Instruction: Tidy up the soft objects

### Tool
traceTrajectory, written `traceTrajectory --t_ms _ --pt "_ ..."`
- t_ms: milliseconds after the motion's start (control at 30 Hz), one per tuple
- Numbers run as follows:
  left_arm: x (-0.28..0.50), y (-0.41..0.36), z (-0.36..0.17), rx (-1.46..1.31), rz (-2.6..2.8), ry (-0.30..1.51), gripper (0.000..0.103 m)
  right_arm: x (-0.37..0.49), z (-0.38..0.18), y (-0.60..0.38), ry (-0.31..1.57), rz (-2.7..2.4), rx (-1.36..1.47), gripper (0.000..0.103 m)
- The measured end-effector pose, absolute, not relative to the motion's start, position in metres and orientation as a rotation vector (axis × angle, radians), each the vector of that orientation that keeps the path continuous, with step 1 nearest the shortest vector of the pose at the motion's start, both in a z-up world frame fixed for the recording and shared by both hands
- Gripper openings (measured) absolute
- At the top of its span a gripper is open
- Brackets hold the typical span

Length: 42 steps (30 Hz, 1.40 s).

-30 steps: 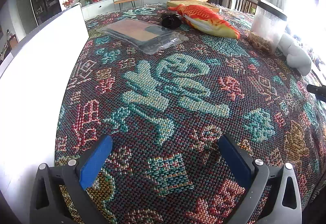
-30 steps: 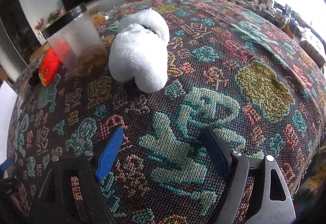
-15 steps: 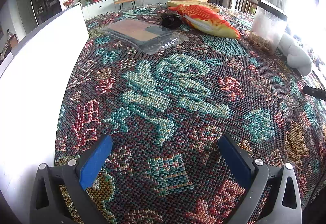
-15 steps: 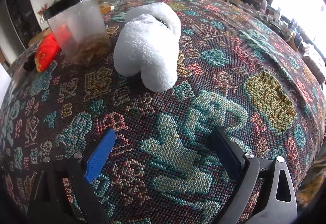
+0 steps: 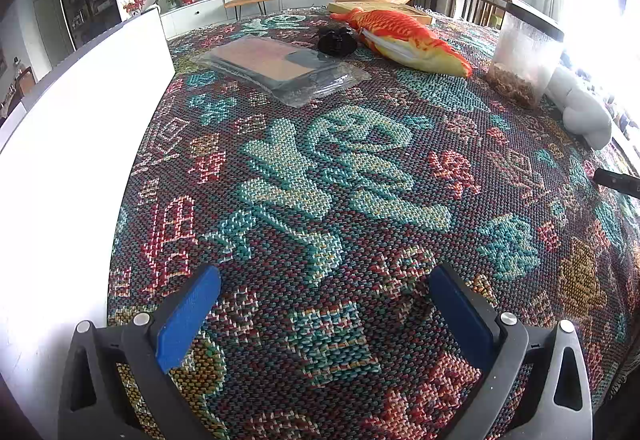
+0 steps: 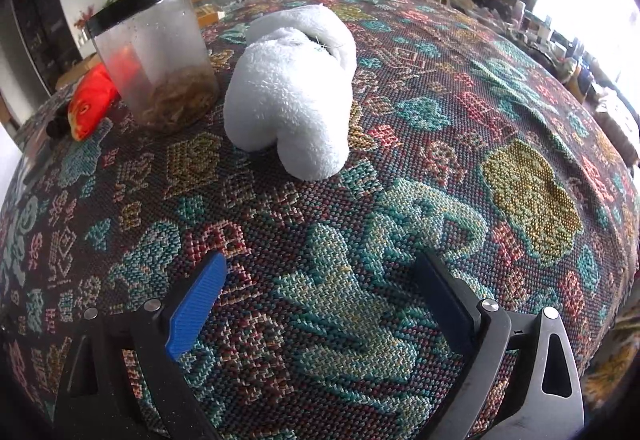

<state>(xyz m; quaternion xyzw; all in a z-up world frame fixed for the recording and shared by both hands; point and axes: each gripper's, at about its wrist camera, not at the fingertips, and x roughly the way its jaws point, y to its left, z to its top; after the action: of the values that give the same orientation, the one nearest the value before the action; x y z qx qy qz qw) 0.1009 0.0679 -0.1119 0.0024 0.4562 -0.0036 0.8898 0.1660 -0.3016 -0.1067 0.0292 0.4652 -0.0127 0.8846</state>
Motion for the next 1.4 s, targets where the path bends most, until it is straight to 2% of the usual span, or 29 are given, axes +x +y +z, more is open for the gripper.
traceTrajectory --t_ms 333,433,567,667,900,1000,1133,1167,1300,1333,1400 --pt "0.112 0.068 -0.109 -0.015 0.017 0.988 0.103 0.166 -0.107 -0.301 0.967 -0.026 0.061 0.097" --pt "0.146 0.075 -0.095 -0.098 -0.002 1.063 0.103 0.167 -0.106 -0.302 0.967 -0.025 0.061 0.097" --pt "0.204 0.098 -0.058 -0.227 0.027 1.002 0.103 0.167 -0.106 -0.302 0.967 -0.026 0.060 0.097" --pt "0.262 0.121 -0.048 -0.330 0.057 1.031 0.103 0.167 -0.107 -0.302 0.967 -0.025 0.060 0.097" --pt "0.346 0.168 -0.088 -0.663 0.234 1.088 0.103 0.166 -0.107 -0.301 0.967 -0.025 0.059 0.097" --pt "0.362 0.158 -0.095 -0.559 0.316 1.068 0.103 0.166 -0.107 -0.301 0.967 -0.025 0.059 0.097" --pt "0.377 0.125 -0.108 -0.228 0.333 1.167 0.103 0.169 -0.105 -0.300 0.967 -0.023 0.054 0.098" --pt "0.374 0.118 -0.107 -0.162 0.316 1.136 0.103 0.169 -0.105 -0.300 0.966 -0.023 0.053 0.098" --pt "0.359 0.126 -0.109 -0.158 0.244 1.147 0.103 0.168 -0.102 -0.305 0.952 -0.010 0.090 0.097" --pt "0.355 0.127 -0.108 -0.147 0.230 1.143 0.101 0.165 -0.098 -0.313 0.936 -0.003 0.134 0.096" --pt "0.347 0.127 -0.101 -0.132 0.215 1.112 0.080 0.159 -0.082 -0.334 0.868 0.007 0.278 0.096"
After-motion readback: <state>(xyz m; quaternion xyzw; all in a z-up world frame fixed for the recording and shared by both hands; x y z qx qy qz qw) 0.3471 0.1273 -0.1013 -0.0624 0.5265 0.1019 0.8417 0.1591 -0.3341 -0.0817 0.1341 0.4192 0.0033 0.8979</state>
